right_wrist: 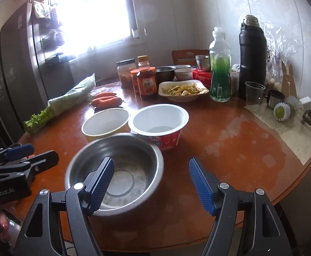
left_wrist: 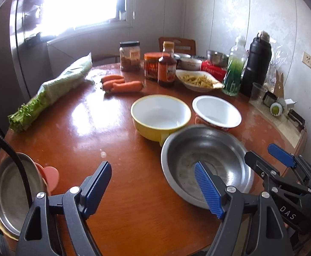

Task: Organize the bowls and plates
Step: 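Move both grippers to the rim of the steel bowl, then close both grippers on the steel bowl rim, then lift the steel bowl and set it down beside the yellow bowl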

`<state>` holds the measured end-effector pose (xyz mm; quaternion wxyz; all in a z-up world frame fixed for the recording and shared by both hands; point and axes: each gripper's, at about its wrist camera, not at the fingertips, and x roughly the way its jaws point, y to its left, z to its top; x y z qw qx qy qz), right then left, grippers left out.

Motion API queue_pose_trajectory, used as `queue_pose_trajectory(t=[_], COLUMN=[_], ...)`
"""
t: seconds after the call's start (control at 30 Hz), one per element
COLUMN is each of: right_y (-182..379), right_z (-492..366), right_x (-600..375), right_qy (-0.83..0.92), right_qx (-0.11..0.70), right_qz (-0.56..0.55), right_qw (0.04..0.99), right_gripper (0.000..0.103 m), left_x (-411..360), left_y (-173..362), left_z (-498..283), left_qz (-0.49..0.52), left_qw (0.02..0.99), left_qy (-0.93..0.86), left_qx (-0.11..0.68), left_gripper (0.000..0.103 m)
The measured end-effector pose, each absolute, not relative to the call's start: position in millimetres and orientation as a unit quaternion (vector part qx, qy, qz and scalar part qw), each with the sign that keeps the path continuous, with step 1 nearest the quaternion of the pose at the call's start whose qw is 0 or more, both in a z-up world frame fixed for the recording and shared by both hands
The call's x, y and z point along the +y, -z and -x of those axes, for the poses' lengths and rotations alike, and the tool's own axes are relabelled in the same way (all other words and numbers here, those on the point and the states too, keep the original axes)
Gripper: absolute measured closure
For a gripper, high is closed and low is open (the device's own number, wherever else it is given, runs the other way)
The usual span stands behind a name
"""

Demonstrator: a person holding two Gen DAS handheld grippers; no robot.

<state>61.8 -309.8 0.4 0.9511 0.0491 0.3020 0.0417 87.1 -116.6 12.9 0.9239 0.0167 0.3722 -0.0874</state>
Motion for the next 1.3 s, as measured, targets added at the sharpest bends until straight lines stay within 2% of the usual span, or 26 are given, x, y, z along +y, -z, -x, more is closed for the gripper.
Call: queue_pose_trajectory(t=[0.37, 0.5, 0.6, 0.7, 0.77, 0.87, 0.93, 1.3], right_y=[24.0, 28.2, 31.0, 32.0, 32.5, 34.3, 34.9, 23.2], right_z=[-84.1, -90.5, -93.1, -94.1, -94.9, -95.1, -95.0, -84.0], right_x=[-311.5, -313.1, -311.8, -309.5, -306.8, -299.5, -297.6, -273.1], right_qy=[-0.046, -0.055, -0.063, -0.072, -0.078, -0.079, -0.080, -0.109], right_qx=[0.335, 0.341, 0.347, 0.348, 0.350, 0.354, 0.356, 0.348], right_qz=[-0.050, -0.061, -0.063, -0.068, -0.067, -0.055, -0.052, -0.037], right_qw=[0.940, 0.936, 0.934, 0.932, 0.931, 0.930, 0.930, 0.930], right_gripper=[0.040, 0.054, 0.062, 0.069, 0.072, 0.073, 0.073, 0.073], left_x=[-126.8, -128.9, -131.4, -132.9, -133.7, -136.9, -139.0, -112.0], left_y=[12.3, 18.5, 24.2, 29.2, 31.4, 34.8, 35.5, 26.9], left_z=[-109.2, -115.1, -118.4, -121.5, -122.7, -121.5, -119.4, -101.8], left_qz=[-0.008, 0.002, 0.004, 0.010, 0.014, 0.016, 0.011, 0.014], left_qw=[0.910, 0.909, 0.907, 0.903, 0.900, 0.897, 0.897, 0.903], left_qy=[0.085, 0.087, 0.092, 0.103, 0.114, 0.128, 0.132, 0.111], left_qx=[0.405, 0.408, 0.411, 0.417, 0.420, 0.423, 0.423, 0.414], left_gripper=[0.023, 0.023, 0.030, 0.048, 0.064, 0.071, 0.073, 0.073])
